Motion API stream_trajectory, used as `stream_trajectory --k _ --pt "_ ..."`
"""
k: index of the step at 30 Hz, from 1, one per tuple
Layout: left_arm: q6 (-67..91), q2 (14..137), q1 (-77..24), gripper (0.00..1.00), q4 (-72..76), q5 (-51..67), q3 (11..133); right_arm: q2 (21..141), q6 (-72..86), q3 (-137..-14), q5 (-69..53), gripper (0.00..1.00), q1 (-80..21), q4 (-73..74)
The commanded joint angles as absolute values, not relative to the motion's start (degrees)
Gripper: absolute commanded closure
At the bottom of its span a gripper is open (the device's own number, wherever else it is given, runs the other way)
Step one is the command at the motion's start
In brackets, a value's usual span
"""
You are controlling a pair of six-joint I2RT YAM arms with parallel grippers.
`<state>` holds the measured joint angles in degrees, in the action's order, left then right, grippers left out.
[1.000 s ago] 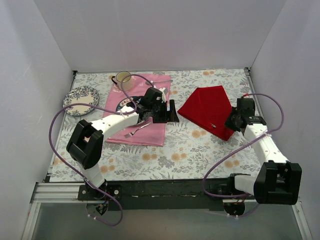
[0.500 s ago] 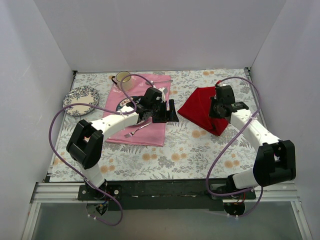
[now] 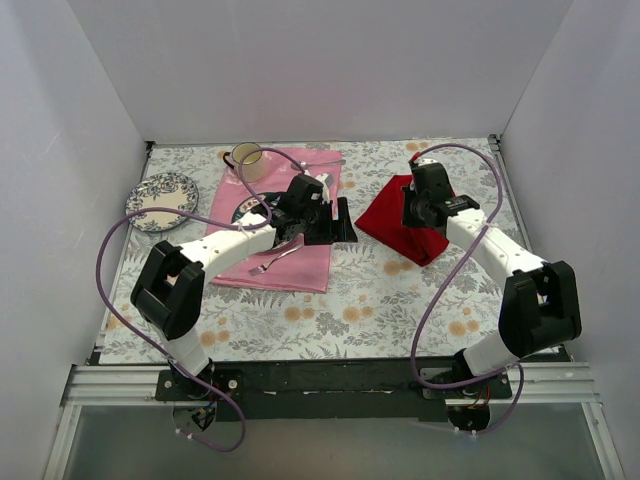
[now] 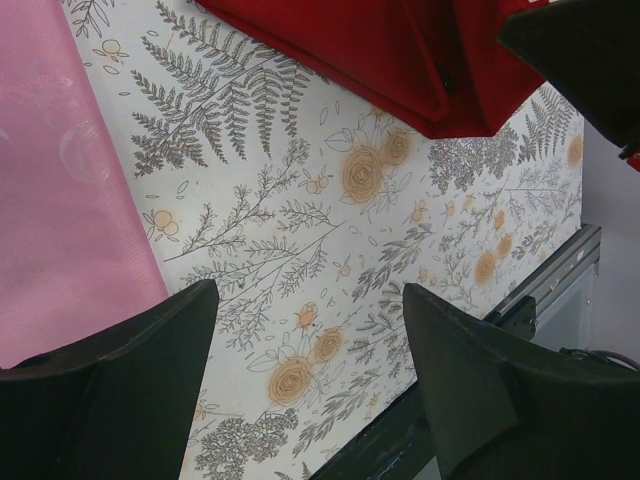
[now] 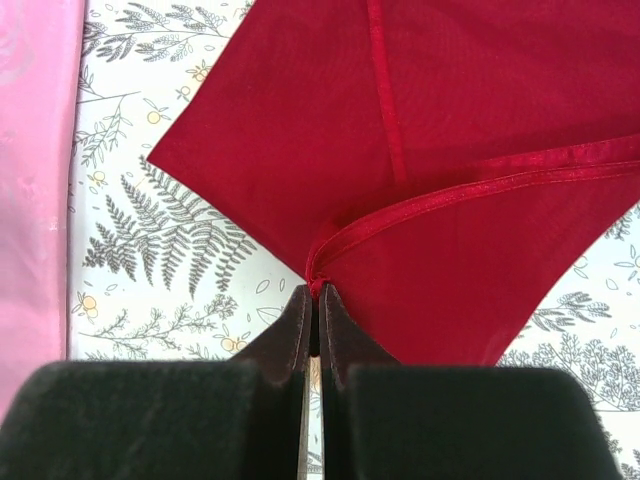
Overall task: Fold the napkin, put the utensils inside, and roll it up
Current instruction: Fold the napkin
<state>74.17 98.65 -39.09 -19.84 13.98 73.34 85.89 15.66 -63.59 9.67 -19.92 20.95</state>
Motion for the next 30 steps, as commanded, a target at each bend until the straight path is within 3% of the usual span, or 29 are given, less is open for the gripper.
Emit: stream_trajectory --k 1,30 --pt "74.79 94.04 -38.85 0.25 -18.19 13.27 71.98 87.54 15.29 -67.15 9.06 0.99 -20.83 16.97" --pt "75.5 92.99 -38.76 0.25 -17.4 13.8 70.22 99.14 16.43 -73.56 9.93 0.99 -23.47 13.27"
